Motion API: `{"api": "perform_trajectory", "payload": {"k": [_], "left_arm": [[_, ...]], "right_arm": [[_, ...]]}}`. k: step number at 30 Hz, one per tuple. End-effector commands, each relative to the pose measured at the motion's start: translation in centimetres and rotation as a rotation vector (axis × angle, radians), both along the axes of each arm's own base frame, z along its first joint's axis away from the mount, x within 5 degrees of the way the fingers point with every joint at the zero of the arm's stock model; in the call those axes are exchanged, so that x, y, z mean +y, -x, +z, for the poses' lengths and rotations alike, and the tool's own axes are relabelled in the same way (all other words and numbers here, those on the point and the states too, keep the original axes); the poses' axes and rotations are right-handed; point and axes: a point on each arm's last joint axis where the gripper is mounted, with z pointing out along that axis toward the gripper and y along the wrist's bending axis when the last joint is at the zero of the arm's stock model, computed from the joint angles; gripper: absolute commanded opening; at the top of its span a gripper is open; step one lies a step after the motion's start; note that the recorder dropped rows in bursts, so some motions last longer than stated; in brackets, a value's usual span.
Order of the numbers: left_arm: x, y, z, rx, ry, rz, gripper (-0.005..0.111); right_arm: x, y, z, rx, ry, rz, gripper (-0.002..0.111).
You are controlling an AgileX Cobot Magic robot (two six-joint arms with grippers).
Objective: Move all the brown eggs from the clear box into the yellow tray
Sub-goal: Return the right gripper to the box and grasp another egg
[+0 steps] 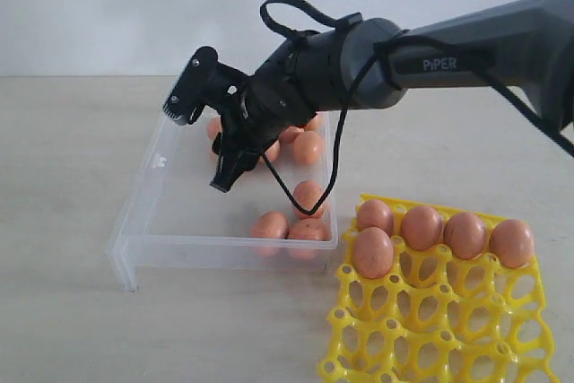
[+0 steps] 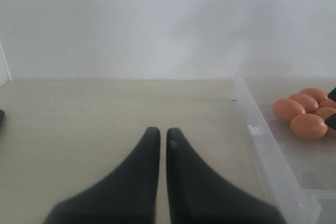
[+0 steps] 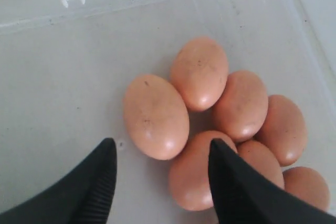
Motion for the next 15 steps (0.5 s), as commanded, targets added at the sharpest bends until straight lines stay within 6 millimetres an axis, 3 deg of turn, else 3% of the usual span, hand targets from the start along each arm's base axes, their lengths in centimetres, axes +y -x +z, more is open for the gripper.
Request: {"api": "perform_trajectory", "payload": {"k": [1, 9, 15], "left_arm": [[0.0, 0.0, -0.1, -0.004, -0.002, 0.000, 0.004], [0.0, 0.0, -0.1, -0.004, -0.002, 0.000, 0.004], [0.0, 0.0, -0.1, -0.004, -0.002, 0.000, 0.004]], "right_arm": [[0.7, -0.6, -1.0, -0.083, -0.008, 0.079, 0.047], [1.3, -1.0, -1.5, -0.133, -0.058, 0.110, 0.047], [1.4, -1.1, -3.5, -0.102, -0.041, 0.112, 0.047]]}}
